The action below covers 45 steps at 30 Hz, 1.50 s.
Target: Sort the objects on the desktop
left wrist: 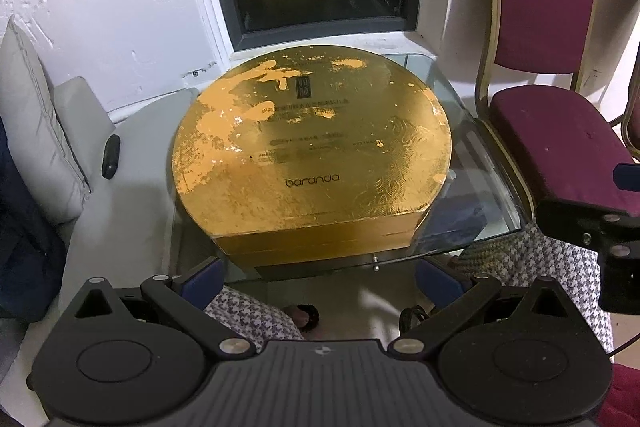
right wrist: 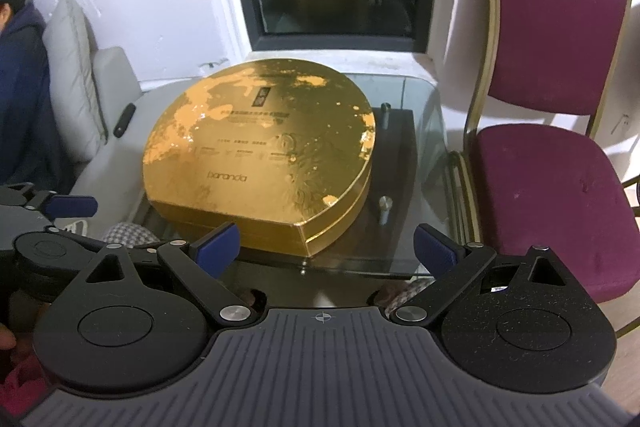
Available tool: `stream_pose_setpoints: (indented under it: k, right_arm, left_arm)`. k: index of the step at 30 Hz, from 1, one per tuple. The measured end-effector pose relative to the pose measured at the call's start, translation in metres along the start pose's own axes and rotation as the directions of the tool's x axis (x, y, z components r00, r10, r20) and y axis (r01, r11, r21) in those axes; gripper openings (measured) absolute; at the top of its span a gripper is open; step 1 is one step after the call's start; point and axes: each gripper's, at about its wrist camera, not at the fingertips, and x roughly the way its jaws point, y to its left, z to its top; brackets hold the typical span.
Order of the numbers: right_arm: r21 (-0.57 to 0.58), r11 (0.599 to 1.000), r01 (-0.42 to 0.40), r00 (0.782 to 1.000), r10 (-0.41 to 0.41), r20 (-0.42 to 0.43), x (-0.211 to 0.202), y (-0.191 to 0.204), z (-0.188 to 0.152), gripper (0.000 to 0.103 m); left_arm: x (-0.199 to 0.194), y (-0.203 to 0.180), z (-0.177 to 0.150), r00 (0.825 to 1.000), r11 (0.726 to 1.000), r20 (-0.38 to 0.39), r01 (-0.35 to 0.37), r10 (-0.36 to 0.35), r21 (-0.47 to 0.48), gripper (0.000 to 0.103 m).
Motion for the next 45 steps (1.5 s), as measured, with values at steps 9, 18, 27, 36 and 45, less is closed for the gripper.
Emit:
stream_pose_setpoints:
  k: [9, 18, 27, 36, 45]
  right_arm:
    - [0.004, 1.0, -0.006, 1.0, 0.006, -0.014, 0.004, -0.002, -0.002, 0.097]
    - [0.019, 1.0, -0.021, 0.999, 0.022, -0.037, 0.012, -0.001, -0.01, 0.097]
    - [0.042, 0.999, -0.027, 0.998, 0.03, -0.061, 0.023, -0.005, -0.015, 0.097]
    - [0.049, 0.998, -0.025, 0.996, 0.029, -0.082, 0.033, -0.007, -0.014, 0.098]
    - [0.036, 0.999, -0.023, 0.996, 0.026, -0.087, 0.039, -0.006, -0.012, 0.097]
  left_arm:
    - [0.004, -0.001, -0.004, 0.999, 1.0, -0.026, 0.02, -0.02, 0.005, 0.102]
    - [0.012, -0.002, -0.01, 0.997, 1.0, -0.075, 0.02, -0.019, 0.006, 0.102]
    - [0.023, -0.004, -0.01, 0.993, 1.0, -0.12, 0.02, -0.017, 0.021, 0.102]
    - [0.029, -0.001, -0.009, 0.99, 1.0, -0.137, 0.02, -0.018, 0.014, 0.102]
    - [0.034, 0.002, -0.009, 0.989, 1.0, -0.149, 0.02, -0.019, 0.003, 0.102]
